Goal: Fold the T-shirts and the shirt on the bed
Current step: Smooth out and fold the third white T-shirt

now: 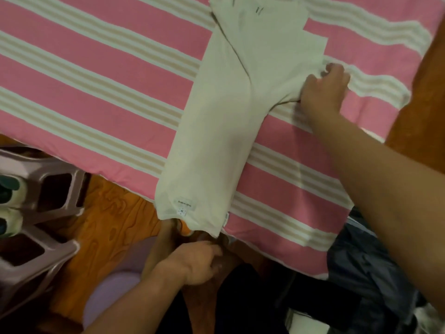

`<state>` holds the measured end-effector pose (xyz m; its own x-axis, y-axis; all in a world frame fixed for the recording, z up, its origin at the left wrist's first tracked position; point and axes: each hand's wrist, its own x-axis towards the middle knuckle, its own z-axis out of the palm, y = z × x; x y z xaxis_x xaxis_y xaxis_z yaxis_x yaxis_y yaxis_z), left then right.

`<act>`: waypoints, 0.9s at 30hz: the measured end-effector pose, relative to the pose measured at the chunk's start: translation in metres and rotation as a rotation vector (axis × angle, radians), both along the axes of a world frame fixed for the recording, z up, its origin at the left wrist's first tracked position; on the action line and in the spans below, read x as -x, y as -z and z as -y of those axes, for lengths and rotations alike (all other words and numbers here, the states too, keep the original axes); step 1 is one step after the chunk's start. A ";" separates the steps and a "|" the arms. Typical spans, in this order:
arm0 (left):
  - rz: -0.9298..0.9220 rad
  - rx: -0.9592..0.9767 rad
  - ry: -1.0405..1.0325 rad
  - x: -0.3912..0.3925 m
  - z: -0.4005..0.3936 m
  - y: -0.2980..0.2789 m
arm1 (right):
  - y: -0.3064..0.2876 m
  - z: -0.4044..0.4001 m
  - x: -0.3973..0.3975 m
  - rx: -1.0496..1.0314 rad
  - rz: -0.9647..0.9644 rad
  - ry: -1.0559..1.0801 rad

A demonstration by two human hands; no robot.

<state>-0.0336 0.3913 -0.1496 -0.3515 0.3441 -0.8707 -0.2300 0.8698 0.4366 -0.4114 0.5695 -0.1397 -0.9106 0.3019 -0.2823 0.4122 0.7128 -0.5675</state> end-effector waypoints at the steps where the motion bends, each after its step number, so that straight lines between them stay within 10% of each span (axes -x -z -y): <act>1: -0.030 0.054 -0.114 0.003 0.006 -0.004 | -0.002 -0.001 -0.024 -0.026 -0.035 -0.002; 5: -0.237 0.497 -0.972 0.031 0.059 -0.011 | -0.012 0.006 -0.161 0.138 0.090 -0.095; 8: -0.144 0.439 -1.308 0.047 0.101 -0.007 | -0.009 0.024 -0.261 0.242 0.330 -0.097; 15: 0.100 0.177 -0.902 0.031 0.137 0.002 | -0.004 0.080 -0.330 0.486 0.446 0.335; 27: -0.002 0.137 -0.724 0.015 0.146 0.041 | 0.024 0.103 -0.382 0.271 0.560 0.471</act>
